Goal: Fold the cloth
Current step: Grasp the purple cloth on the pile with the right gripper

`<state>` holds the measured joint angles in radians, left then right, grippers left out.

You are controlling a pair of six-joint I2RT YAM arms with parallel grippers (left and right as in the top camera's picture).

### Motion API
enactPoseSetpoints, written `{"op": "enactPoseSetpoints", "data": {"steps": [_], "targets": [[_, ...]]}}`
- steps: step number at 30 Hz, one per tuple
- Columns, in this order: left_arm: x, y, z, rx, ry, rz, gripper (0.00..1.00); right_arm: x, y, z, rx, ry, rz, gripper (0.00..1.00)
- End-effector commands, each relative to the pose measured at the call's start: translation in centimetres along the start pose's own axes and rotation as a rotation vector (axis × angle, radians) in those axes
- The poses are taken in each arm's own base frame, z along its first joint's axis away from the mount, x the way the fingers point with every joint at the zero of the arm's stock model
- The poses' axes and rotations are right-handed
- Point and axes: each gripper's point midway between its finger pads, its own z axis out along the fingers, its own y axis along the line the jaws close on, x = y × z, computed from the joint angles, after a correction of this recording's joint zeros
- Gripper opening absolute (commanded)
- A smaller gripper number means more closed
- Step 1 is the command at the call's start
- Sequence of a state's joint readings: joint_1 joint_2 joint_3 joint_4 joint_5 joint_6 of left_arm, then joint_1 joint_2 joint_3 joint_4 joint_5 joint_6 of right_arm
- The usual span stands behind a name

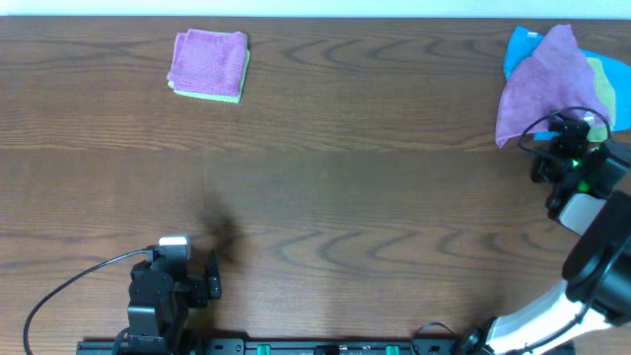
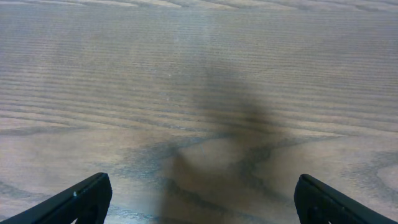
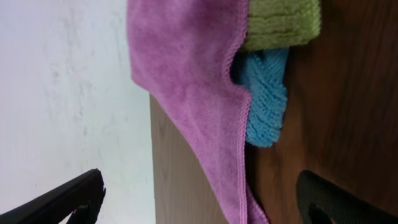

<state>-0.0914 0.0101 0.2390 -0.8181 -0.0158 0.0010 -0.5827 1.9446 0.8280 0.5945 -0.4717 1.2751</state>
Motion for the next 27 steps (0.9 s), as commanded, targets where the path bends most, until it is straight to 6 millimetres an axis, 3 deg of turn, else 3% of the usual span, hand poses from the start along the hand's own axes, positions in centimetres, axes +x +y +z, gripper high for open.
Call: {"op": "enactPoseSetpoints", "data": {"steps": [1, 4, 9, 12, 17, 24, 27], "targets": [[2.4, 0.5, 0.9, -0.027, 0.075, 0.012, 0.95, 0.7, 1.7, 1.5, -0.053, 0.092, -0.033, 0.98], [2.4, 0.5, 0.9, -0.027, 0.075, 0.012, 0.95, 1.2, 2.4, 2.5, -0.061, 0.144, -0.055, 0.95], [2.4, 0.5, 0.9, -0.027, 0.075, 0.012, 0.95, 1.7, 1.9, 3.2, -0.034, 0.178, -0.036, 0.76], [2.4, 0.5, 0.9, -0.027, 0.075, 0.012, 0.95, 2.0, 0.5, 3.3, 0.02, 0.185, -0.007, 0.84], [2.4, 0.5, 0.9, -0.027, 0.075, 0.012, 0.95, 2.5, 0.0, 3.4, 0.045, 0.19, -0.018, 0.84], [2.4, 0.5, 0.9, -0.027, 0.075, 0.012, 0.95, 1.9, -1.8, 3.7, 0.134, 0.119, -0.03, 0.8], [2.4, 0.5, 0.9, -0.027, 0.075, 0.012, 0.95, 1.5, -1.7, 4.3, 0.123, 0.108, -0.113, 0.72]]}}
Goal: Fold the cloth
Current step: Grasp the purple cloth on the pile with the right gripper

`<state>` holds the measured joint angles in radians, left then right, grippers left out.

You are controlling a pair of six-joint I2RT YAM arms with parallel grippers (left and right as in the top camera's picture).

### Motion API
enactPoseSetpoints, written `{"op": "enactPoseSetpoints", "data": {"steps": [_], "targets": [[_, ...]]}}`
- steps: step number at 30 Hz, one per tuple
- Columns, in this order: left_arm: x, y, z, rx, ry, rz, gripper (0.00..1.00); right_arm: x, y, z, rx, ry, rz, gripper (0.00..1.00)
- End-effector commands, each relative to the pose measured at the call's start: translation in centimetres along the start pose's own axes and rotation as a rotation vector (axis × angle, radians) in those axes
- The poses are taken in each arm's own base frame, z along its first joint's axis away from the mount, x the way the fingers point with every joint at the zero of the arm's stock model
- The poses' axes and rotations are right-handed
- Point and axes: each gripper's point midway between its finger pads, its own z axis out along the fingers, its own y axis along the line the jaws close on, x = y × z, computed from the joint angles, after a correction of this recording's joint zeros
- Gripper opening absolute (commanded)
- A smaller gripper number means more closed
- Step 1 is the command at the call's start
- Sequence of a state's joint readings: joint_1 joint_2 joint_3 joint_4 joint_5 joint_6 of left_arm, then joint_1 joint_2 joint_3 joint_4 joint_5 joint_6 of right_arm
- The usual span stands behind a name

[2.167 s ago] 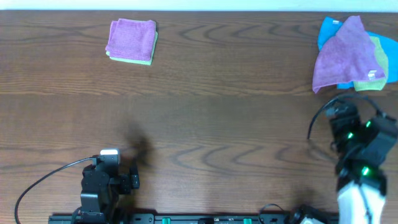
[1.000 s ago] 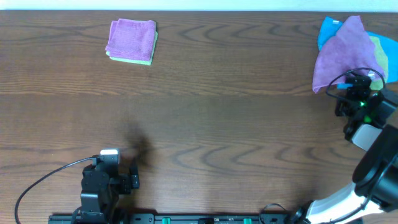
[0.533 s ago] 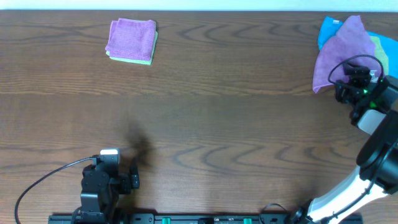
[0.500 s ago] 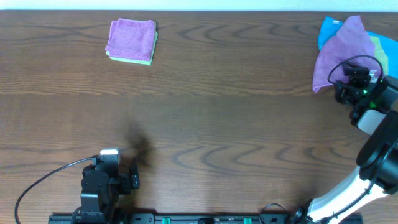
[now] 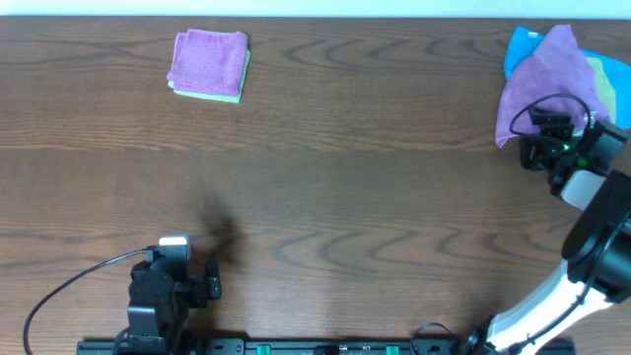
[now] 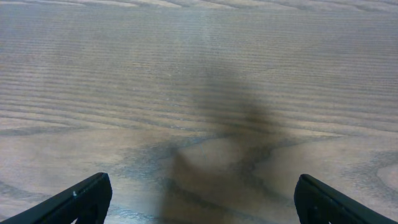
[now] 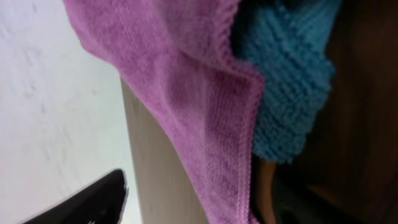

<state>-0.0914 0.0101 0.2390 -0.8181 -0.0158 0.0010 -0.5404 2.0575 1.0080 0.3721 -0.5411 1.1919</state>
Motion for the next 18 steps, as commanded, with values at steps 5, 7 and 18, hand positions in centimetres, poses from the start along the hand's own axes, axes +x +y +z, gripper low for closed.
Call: {"op": "enactPoseSetpoints", "data": {"steps": [5, 7, 18], "targets": [[2.4, 0.5, 0.9, -0.027, 0.075, 0.012, 0.95, 0.1, 0.3, 2.4, -0.014, 0.024, -0.133, 0.61], [2.4, 0.5, 0.9, -0.027, 0.075, 0.012, 0.95, 0.4, 0.6, 2.5, -0.019, 0.03, -0.139, 0.17], [2.4, 0.5, 0.9, -0.027, 0.075, 0.012, 0.95, 4.2, 8.0, 1.2, -0.283, 0.165, -0.302, 0.02]]}}
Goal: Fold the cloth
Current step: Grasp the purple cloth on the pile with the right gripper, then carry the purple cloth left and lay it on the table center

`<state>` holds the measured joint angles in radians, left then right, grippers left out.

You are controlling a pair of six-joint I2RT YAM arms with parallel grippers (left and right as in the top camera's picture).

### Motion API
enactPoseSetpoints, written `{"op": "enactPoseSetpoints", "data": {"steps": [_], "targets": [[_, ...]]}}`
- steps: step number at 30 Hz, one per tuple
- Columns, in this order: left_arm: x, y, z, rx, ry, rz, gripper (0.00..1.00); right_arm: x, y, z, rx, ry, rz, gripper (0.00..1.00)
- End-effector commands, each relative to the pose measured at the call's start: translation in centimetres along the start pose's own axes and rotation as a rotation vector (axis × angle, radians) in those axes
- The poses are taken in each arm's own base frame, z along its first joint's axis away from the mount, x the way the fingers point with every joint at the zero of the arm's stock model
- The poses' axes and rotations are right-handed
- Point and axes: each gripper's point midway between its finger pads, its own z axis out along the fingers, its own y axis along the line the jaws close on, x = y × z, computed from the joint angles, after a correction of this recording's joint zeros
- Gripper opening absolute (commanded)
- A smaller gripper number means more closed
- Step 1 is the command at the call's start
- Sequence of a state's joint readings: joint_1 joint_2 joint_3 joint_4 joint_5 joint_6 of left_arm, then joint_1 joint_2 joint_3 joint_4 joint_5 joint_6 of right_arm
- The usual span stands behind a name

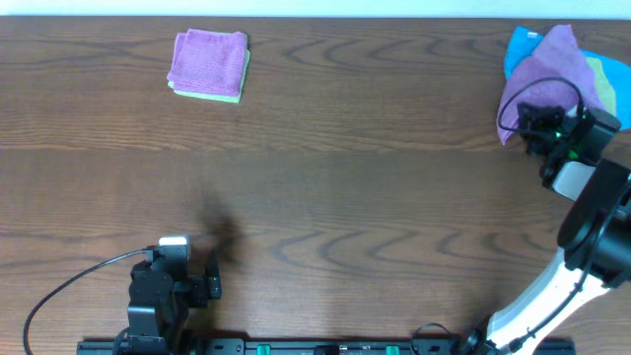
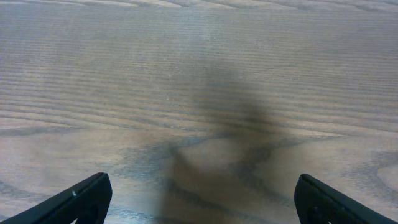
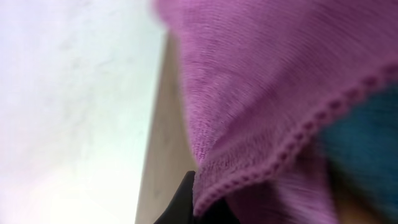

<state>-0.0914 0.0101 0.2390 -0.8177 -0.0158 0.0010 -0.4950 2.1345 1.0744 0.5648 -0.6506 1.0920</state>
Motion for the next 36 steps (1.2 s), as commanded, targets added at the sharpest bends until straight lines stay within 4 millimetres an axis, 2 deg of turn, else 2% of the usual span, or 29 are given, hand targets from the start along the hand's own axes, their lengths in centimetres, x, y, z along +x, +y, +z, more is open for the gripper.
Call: {"op": "enactPoseSetpoints", "data": {"steps": [1, 4, 5, 6, 10, 13, 16, 18, 19, 21, 23, 24, 25, 27, 28, 29, 30, 31, 33, 35, 36], "targets": [[2.4, 0.5, 0.9, -0.027, 0.075, 0.013, 0.95, 1.9, 5.3, -0.2, -0.123, 0.088, -0.094, 0.02], [2.4, 0.5, 0.9, -0.027, 0.075, 0.013, 0.95, 3.5, 9.9, -0.8, -0.203, 0.127, -0.167, 0.02], [2.4, 0.5, 0.9, -0.027, 0.075, 0.012, 0.95, 5.2, 12.4, -1.2, -0.251, 0.17, -0.214, 0.02], [2.4, 0.5, 0.9, -0.027, 0.075, 0.013, 0.95, 6.4, 13.8, -1.3, -0.275, 0.202, -0.233, 0.02], [2.4, 0.5, 0.9, -0.027, 0.075, 0.012, 0.95, 13.2, 19.6, -1.7, -0.343, 0.331, -0.298, 0.02], [2.4, 0.5, 0.9, -0.027, 0.075, 0.012, 0.95, 19.8, 23.8, -2.2, -0.397, 0.45, -0.346, 0.02], [2.4, 0.5, 0.9, -0.027, 0.075, 0.013, 0.95, 26.2, 26.0, -2.5, -0.375, 0.546, -0.338, 0.02], [2.4, 0.5, 0.9, -0.027, 0.075, 0.013, 0.95, 29.7, 25.8, -2.2, -0.313, 0.576, -0.325, 0.02], [2.4, 0.5, 0.9, -0.027, 0.075, 0.013, 0.95, 30.7, 25.0, -1.8, -0.263, 0.567, -0.318, 0.02], [2.4, 0.5, 0.9, -0.027, 0.075, 0.013, 0.95, 30.8, 22.5, -0.6, -0.121, 0.486, -0.302, 0.02], [2.4, 0.5, 0.9, -0.027, 0.075, 0.013, 0.95, 28.1, 19.8, 0.9, 0.023, 0.305, -0.339, 0.02], [2.4, 0.5, 0.9, -0.027, 0.075, 0.012, 0.95, 26.7, 19.6, 1.4, 0.042, 0.233, -0.356, 0.02], [2.4, 0.5, 0.9, -0.027, 0.075, 0.012, 0.95, 24.9, 20.0, 1.8, 0.039, 0.139, -0.386, 0.02], [2.4, 0.5, 0.9, -0.027, 0.075, 0.012, 0.95, 22.3, 22.2, 2.0, -0.021, 0.007, -0.432, 0.02], [2.4, 0.5, 0.9, -0.027, 0.075, 0.012, 0.95, 21.3, 24.2, 1.9, -0.086, -0.044, -0.441, 0.02], [2.4, 0.5, 0.9, -0.027, 0.075, 0.013, 0.95, 20.6, 27.4, 1.4, -0.181, -0.091, -0.448, 0.02], [2.4, 0.5, 0.9, -0.027, 0.075, 0.013, 0.95, 20.4, 29.1, 1.0, -0.227, -0.107, -0.449, 0.02], [2.4, 0.5, 0.9, -0.027, 0.075, 0.012, 0.95, 20.6, 30.7, 0.6, -0.268, -0.099, -0.453, 0.02], [2.4, 0.5, 0.9, -0.027, 0.075, 0.013, 0.95, 23.0, 33.5, -0.2, -0.366, 0.002, -0.526, 0.02], [2.4, 0.5, 0.9, -0.027, 0.075, 0.013, 0.95, 27.5, 34.5, -1.2, -0.441, 0.188, -0.644, 0.02], [2.4, 0.5, 0.9, -0.027, 0.075, 0.012, 0.95, 29.9, 34.0, -1.8, -0.448, 0.296, -0.682, 0.02]]}}
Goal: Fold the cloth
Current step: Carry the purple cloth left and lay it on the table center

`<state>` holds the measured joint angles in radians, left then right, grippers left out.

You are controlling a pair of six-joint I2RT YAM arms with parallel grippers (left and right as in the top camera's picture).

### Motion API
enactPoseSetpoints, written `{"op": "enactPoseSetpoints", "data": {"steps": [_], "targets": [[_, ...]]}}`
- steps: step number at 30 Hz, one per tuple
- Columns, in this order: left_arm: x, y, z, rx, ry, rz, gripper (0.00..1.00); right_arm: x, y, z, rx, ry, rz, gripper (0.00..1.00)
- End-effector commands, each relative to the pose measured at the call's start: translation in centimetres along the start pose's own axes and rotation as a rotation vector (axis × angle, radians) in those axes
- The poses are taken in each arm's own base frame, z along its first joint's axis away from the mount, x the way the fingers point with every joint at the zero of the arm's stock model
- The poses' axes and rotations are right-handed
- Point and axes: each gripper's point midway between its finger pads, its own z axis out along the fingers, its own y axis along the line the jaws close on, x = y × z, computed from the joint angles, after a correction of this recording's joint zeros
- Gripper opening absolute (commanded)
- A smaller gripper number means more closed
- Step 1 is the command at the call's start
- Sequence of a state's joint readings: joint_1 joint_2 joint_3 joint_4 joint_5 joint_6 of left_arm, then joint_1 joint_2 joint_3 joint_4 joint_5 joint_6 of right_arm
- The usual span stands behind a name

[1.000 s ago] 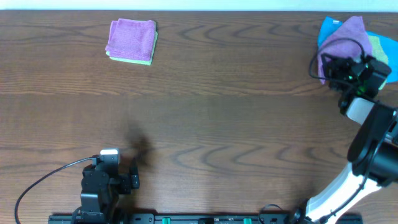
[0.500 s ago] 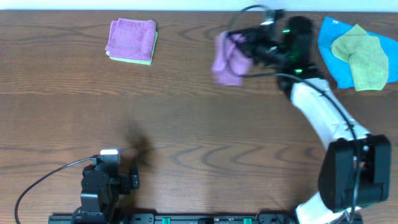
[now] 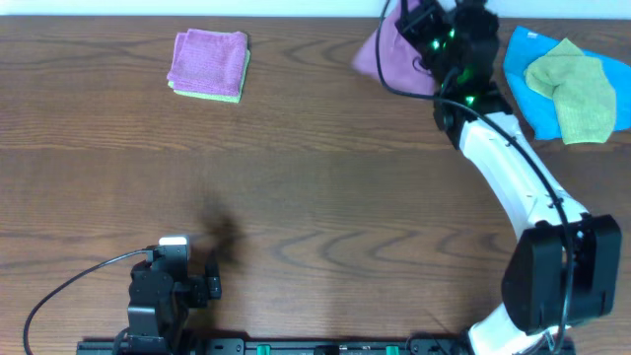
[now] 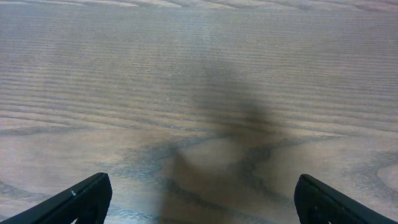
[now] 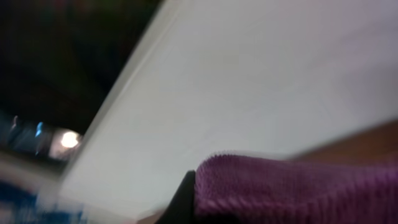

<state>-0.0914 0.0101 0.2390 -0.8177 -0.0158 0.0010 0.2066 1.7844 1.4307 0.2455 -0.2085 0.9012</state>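
A purple cloth (image 3: 389,54) hangs bunched over the table's far edge, right of centre, with my right gripper (image 3: 424,30) shut on its top. The right wrist view is blurred; it shows purple cloth (image 5: 292,186) pressed against one dark finger (image 5: 185,199). My left gripper (image 4: 199,202) stands open low over bare wood at the near left, nothing between its fingers (image 4: 81,199).
A folded purple cloth on a green one (image 3: 208,65) lies at the far left. At the far right a green cloth (image 3: 572,87) lies on a blue cloth (image 3: 527,69). The dark wooden table (image 3: 315,197) spreads between them.
My right gripper, then closing on the purple cloth on the far-right pile, now holds it lifted well to the left, near the far edge. The green and blue cloths are uncovered.
My right gripper was open beside the purple cloth draped over the far-right pile. It came closer, then shut on the cloth's hemmed edge. Now the cloth hangs from it away from the pile. The left arm stayed still throughout.
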Motion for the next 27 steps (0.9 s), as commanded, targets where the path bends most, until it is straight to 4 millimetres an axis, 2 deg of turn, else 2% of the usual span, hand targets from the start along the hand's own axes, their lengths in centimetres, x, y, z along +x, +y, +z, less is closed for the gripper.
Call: {"op": "enactPoseSetpoints", "data": {"steps": [1, 3, 5, 6, 8, 10, 11, 13, 15, 18, 21, 24, 27], "targets": [[2.4, 0.5, 0.9, -0.027, 0.075, 0.012, 0.95, 6.9, 4.6, -0.8, -0.174, 0.314, -0.145, 0.02], [2.4, 0.5, 0.9, -0.027, 0.075, 0.013, 0.95, 11.6, 4.3, -2.1, -0.156, 0.504, -0.197, 0.02], [2.4, 0.5, 0.9, -0.027, 0.075, 0.013, 0.95, 16.9, 2.1, -4.6, -0.071, 0.712, -0.277, 0.01], [2.4, 0.5, 0.9, -0.027, 0.075, 0.013, 0.95, 19.3, 0.4, -6.3, 0.011, 0.814, -0.314, 0.01], [2.4, 0.5, 0.9, -0.027, 0.075, 0.013, 0.95, 22.4, -3.6, -9.7, 0.218, 0.96, -0.404, 0.01], [2.4, 0.5, 0.9, -0.027, 0.075, 0.013, 0.95, 24.1, -6.6, -12.6, 0.382, 1.054, -0.518, 0.04], [2.4, 0.5, 0.9, -0.027, 0.075, 0.013, 0.95, 25.0, -7.9, -14.0, 0.445, 1.102, -0.588, 0.23], [2.4, 0.5, 0.9, -0.027, 0.075, 0.013, 0.95, 26.5, -9.0, -15.8, 0.484, 1.169, -0.701, 0.99], [2.4, 0.5, 0.9, -0.027, 0.075, 0.013, 0.95, 27.6, -9.0, -16.5, 0.467, 1.202, -0.757, 0.99], [2.4, 0.5, 0.9, -0.027, 0.075, 0.013, 0.95, 29.0, -7.8, -16.7, 0.419, 1.216, -0.8, 0.99], [2.4, 0.5, 0.9, -0.027, 0.075, 0.013, 0.95, 29.0, -6.7, -15.7, 0.397, 1.158, -0.794, 0.99], [2.4, 0.5, 0.9, -0.027, 0.075, 0.013, 0.95, 26.8, -6.6, -15.1, 0.496, 1.036, -0.73, 0.99], [2.4, 0.5, 0.9, -0.027, 0.075, 0.013, 0.95, 23.1, -8.3, -15.9, 0.718, 0.882, -0.629, 0.99]]}}
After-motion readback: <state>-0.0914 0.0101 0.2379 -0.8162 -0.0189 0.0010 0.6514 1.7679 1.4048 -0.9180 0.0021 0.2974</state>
